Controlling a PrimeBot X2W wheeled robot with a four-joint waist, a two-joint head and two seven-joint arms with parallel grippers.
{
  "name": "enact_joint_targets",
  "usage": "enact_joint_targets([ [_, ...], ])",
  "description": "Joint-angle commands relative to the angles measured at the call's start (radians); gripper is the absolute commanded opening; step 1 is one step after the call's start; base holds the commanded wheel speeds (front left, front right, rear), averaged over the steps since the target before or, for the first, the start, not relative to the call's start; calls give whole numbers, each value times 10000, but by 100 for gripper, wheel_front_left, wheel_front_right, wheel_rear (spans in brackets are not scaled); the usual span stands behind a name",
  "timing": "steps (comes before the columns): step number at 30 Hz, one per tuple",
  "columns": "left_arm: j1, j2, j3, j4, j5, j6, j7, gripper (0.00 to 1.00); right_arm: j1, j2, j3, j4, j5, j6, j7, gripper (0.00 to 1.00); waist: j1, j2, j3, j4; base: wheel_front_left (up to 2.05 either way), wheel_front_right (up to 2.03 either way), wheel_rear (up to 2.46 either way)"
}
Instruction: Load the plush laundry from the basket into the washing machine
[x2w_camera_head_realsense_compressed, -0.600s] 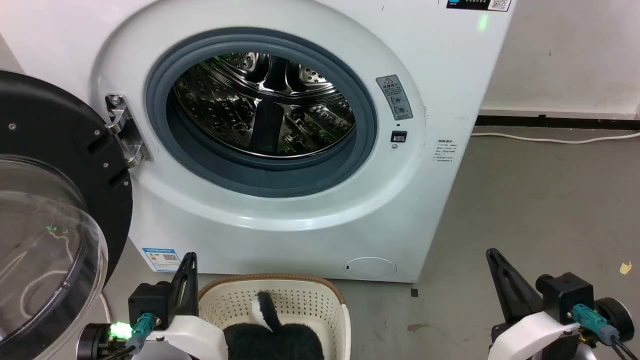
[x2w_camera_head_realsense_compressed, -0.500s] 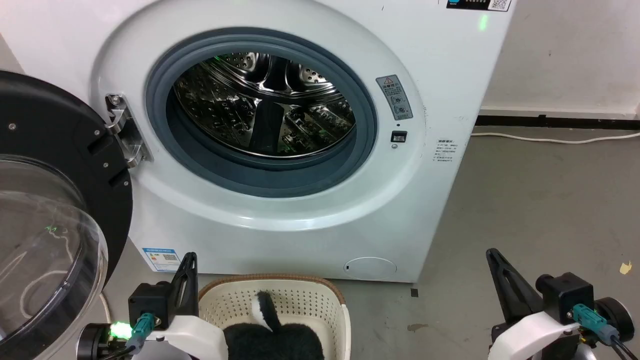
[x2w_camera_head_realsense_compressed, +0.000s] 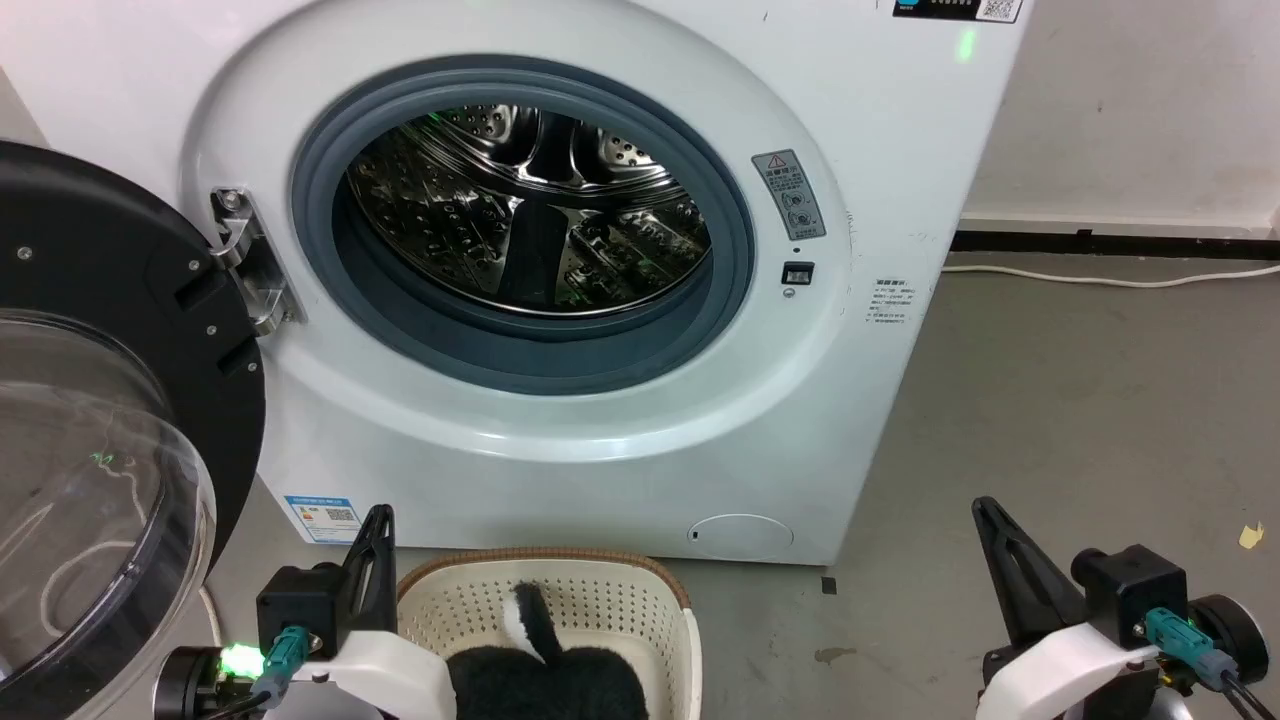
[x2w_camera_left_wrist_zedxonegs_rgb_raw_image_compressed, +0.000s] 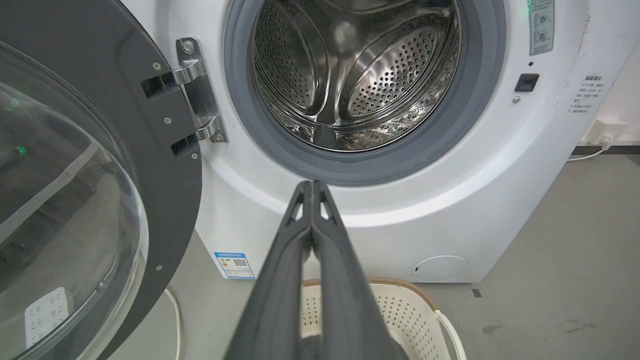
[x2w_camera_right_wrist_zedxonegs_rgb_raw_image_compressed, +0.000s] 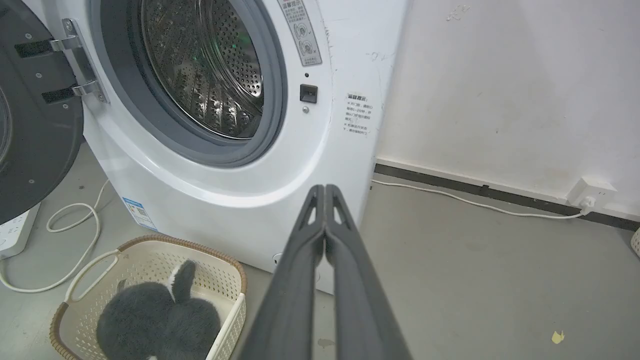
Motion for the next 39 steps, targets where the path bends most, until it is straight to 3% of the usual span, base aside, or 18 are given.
enact_joint_targets([
  [1, -155, 3, 5, -41, 26, -43, 3, 0, -116, 15, -3, 20, -62, -9, 14, 0, 0, 0, 0, 0, 0, 0, 0],
  [16, -155, 3, 5, -41, 26, -43, 3, 0, -116, 15, -3, 20, -62, -9, 14, 0, 0, 0, 0, 0, 0, 0, 0],
  [17, 0, 0, 2, 0, 0, 0, -1, 100, 0, 0, 2, 0, 1, 0, -1, 100, 0, 0, 0, 0, 0, 0, 0],
  [18, 3, 0, 4, 2, -2, 4, -5, 0, 3, 0, 5, -2, 8, 0, -4, 0, 0, 0, 0, 0, 0, 0, 0],
  [19, 5, 0, -1, 5, -2, 12, -5, 0, 4, 0, 4, -1, 12, 0, -5, 0, 0, 0, 0, 0, 0, 0, 0],
  [20, 5, 0, -4, 4, -2, 15, -6, 100, 4, 0, 2, -1, 13, 0, -6, 100, 0, 0, 0, 0, 0, 0, 0],
  [21, 4, 0, 0, 4, -2, 15, -7, 0, 4, 0, 5, -2, 14, 0, -6, 0, 0, 0, 1, -1, 0, 0, 0],
  [22, 4, 0, -1, 4, -2, 16, -7, 100, 4, 0, 7, -2, 14, 0, -6, 100, 0, 0, 1, 0, 0, 0, 0],
  [39, -40, 0, -365, 468, -188, 136, -466, 100, 53, 3, -98, 0, 191, -2, -464, 100, 0, 0, 269, -167, 0, 0, 0],
])
